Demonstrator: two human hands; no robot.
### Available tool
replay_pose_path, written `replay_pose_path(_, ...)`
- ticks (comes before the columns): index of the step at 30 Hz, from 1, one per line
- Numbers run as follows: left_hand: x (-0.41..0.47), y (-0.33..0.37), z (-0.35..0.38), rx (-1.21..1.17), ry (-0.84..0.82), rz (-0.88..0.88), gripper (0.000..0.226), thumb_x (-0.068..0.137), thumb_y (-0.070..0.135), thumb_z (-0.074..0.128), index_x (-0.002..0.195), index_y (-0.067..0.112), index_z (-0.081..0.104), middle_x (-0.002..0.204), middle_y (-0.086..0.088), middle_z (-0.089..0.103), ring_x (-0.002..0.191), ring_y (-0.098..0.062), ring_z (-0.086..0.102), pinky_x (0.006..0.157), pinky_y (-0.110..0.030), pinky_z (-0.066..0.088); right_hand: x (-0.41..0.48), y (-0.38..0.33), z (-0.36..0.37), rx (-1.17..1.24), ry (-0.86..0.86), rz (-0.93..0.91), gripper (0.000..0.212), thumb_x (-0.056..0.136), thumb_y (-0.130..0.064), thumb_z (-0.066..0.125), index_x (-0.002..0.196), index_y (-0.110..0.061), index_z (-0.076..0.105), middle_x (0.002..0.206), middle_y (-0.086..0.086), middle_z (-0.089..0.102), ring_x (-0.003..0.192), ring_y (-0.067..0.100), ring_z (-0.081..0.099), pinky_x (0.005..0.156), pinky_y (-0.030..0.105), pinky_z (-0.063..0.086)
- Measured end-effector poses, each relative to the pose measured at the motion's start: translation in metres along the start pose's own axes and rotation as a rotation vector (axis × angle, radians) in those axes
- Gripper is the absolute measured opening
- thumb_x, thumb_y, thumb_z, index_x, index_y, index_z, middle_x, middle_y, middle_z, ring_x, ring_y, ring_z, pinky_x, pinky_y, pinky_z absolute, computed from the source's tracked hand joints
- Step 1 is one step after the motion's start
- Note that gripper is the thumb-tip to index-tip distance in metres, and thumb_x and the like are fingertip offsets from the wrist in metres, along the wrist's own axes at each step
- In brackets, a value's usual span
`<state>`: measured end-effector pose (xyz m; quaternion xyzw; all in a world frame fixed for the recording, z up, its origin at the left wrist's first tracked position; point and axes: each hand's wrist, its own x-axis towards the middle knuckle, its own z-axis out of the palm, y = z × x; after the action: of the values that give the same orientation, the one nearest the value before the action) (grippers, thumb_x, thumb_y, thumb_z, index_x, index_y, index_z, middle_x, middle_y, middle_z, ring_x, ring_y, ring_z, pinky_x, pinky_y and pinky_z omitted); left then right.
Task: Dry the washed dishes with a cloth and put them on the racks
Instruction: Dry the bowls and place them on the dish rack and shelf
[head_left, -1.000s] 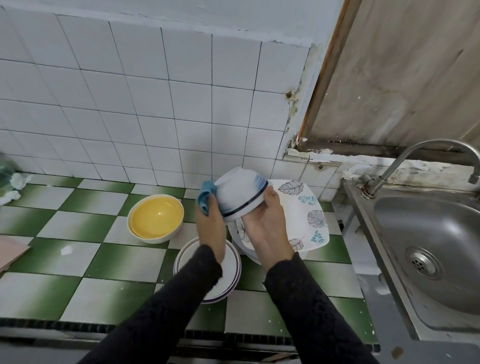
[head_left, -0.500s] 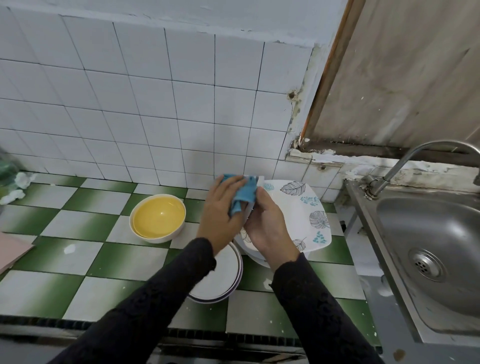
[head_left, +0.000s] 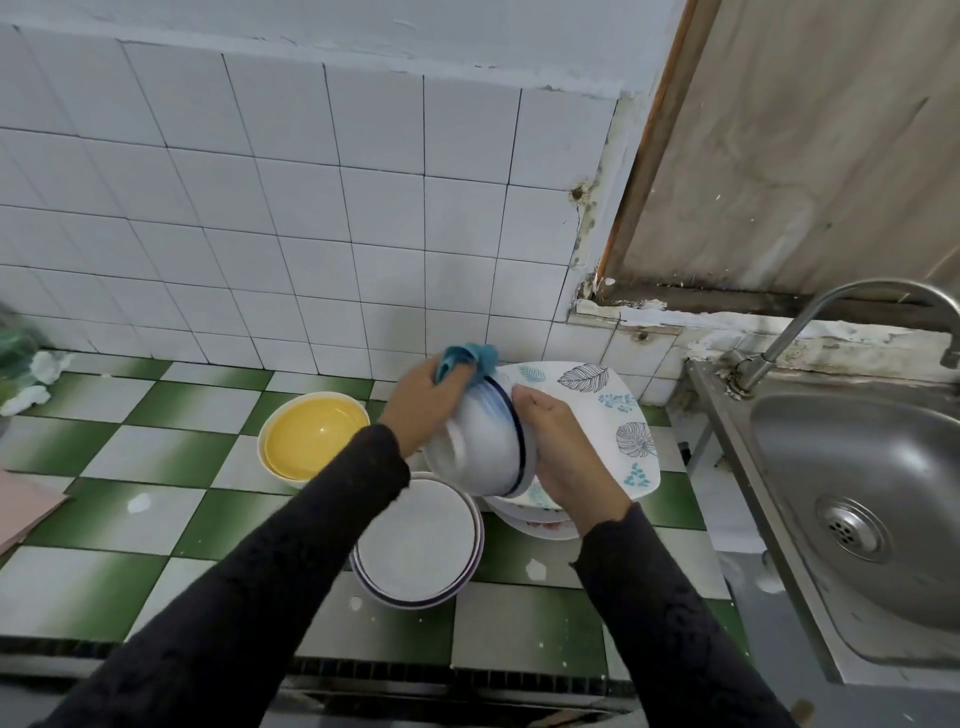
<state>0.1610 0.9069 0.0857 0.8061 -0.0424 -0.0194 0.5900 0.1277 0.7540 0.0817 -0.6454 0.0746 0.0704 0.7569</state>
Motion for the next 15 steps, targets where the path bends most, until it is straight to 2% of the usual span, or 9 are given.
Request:
replay_pose_path(1,0.006,0.001,-0.005,-0.09,-0.008,-0.131,0.018,0.1,0.038,0.052,0.102,0.024,0.063,0.102,-0.002,0.068,0.098,-0.022,0.063,0.085,-0.032,0.049,0.001,-0.002,-0.005,-0.006,0.01,-0.007,0.031,0.108,-0.02,0.044,0.091,-0.009,0.068,0.093,0.011,0.072,0.09,0.027,0.064,0.084,0.039,0.051)
replay_pose_path(3,0.008,-0.007,-0.011,-0.27,0.003,-0.256,0.027,0.099,0.044,0.051,0.105,0.022,0.064,0.102,-0.01,0.07,0.094,-0.026,0.064,0.082,-0.036,0.05,0.003,-0.006,-0.013,0.107,0.052,0.014,0.029,0.108,-0.025,0.045,0.1,-0.013,0.071,0.096,0.007,0.075,0.095,0.026,0.068,0.089,0.042,0.054)
replay_pose_path(6,-0.004,-0.024,-0.004,-0.507,0.076,-0.321,0.037,0.101,0.047,0.044,0.11,0.019,0.065,0.085,-0.007,0.07,0.074,-0.02,0.061,0.062,-0.025,0.047,0.002,-0.007,-0.014,0.57,0.159,0.143,0.022,0.106,-0.024,0.05,0.108,-0.01,0.067,0.09,0.007,0.077,0.095,0.026,0.068,0.083,0.044,0.055)
replay_pose_path(7,-0.008,-0.029,0.002,-0.558,0.115,-0.321,0.038,0.102,0.046,0.041,0.113,0.019,0.064,0.085,-0.004,0.07,0.074,-0.017,0.061,0.057,-0.021,0.046,0.001,-0.005,-0.011,0.706,0.178,0.187,0.022,0.106,-0.022,0.049,0.107,-0.008,0.066,0.086,0.009,0.078,0.094,0.027,0.067,0.082,0.045,0.054)
replay_pose_path(9,-0.012,-0.037,0.017,-0.619,0.261,-0.302,0.04,0.103,0.044,0.041,0.123,0.016,0.061,0.095,-0.001,0.069,0.087,-0.018,0.062,0.062,-0.025,0.049,-0.002,-0.002,-0.003,0.929,0.214,0.239,0.024,0.107,-0.018,0.045,0.103,-0.005,0.064,0.08,0.014,0.077,0.091,0.029,0.067,0.087,0.048,0.052)
replay_pose_path(11,-0.02,-0.038,0.031,-0.539,0.436,-0.237,0.04,0.102,0.041,0.044,0.124,0.01,0.057,0.09,0.003,0.062,0.083,-0.016,0.057,0.063,-0.022,0.047,-0.003,0.001,0.003,1.096,0.254,0.249,0.026,0.108,-0.015,0.043,0.101,-0.001,0.063,0.077,0.018,0.075,0.081,0.03,0.07,0.094,0.05,0.047)
replay_pose_path(12,-0.025,-0.038,0.036,-0.458,0.494,-0.145,0.036,0.102,0.039,0.045,0.122,0.011,0.056,0.091,0.004,0.059,0.084,-0.015,0.056,0.064,-0.018,0.047,-0.002,0.002,0.004,1.154,0.269,0.247,0.025,0.108,-0.014,0.042,0.104,0.0,0.063,0.079,0.019,0.075,0.077,0.03,0.072,0.097,0.047,0.047)
replay_pose_path(14,-0.038,-0.044,0.041,-0.258,0.479,0.105,0.033,0.1,0.039,0.051,0.127,0.02,0.05,0.11,0.007,0.059,0.102,-0.008,0.057,0.081,-0.015,0.048,0.0,0.005,0.006,1.217,0.277,0.217,0.024,0.108,-0.01,0.043,0.115,0.001,0.062,0.087,0.021,0.076,0.075,0.031,0.074,0.089,0.04,0.057)
replay_pose_path(15,-0.041,-0.051,0.039,-0.13,0.425,0.224,0.041,0.097,0.041,0.055,0.132,0.023,0.045,0.124,0.006,0.056,0.115,-0.005,0.053,0.092,-0.015,0.046,0.001,0.006,0.005,1.241,0.272,0.205,0.023,0.107,-0.008,0.043,0.116,0.003,0.062,0.088,0.022,0.075,0.073,0.032,0.075,0.081,0.039,0.059)
